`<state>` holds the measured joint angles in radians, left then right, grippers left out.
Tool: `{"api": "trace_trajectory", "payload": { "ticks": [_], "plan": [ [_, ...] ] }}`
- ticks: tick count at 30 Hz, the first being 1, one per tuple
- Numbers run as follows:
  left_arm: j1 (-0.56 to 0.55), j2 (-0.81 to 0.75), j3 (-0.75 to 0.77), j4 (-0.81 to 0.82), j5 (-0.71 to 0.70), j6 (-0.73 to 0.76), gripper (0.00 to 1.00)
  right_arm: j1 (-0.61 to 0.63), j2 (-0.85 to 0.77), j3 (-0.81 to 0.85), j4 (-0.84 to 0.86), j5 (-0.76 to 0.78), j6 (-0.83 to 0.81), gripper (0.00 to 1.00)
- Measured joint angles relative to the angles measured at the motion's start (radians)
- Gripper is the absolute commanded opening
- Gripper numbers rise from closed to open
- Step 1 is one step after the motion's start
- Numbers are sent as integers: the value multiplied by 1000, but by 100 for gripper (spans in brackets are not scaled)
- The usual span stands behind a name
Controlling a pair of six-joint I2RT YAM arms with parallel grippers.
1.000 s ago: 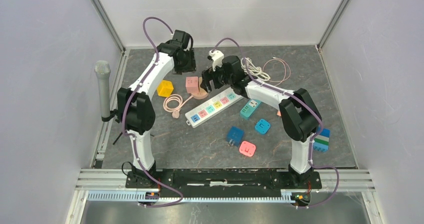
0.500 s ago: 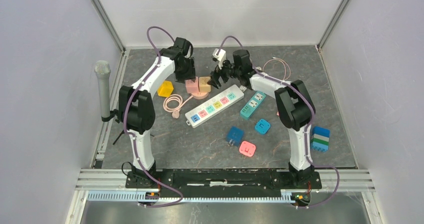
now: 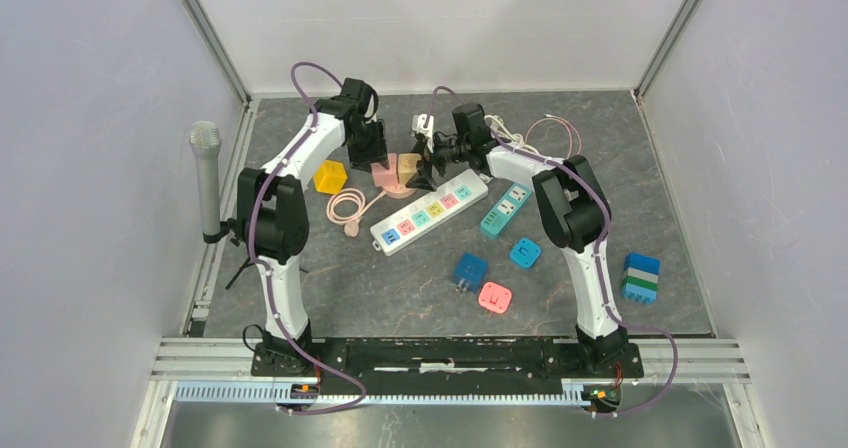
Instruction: Pull the plug off the socket
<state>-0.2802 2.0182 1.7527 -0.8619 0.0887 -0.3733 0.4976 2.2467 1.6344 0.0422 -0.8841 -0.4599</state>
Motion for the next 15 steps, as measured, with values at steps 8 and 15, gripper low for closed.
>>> {"api": "trace_trajectory", "payload": {
  "ticks": [8, 15],
  "plan": [
    [5, 10, 0, 5, 26, 0, 47, -3, 32, -1, 29, -21, -9, 68],
    [9, 10, -6, 14, 38, 0, 45, -10, 4, -132, 266, -6, 57, 29]
  ]
}}
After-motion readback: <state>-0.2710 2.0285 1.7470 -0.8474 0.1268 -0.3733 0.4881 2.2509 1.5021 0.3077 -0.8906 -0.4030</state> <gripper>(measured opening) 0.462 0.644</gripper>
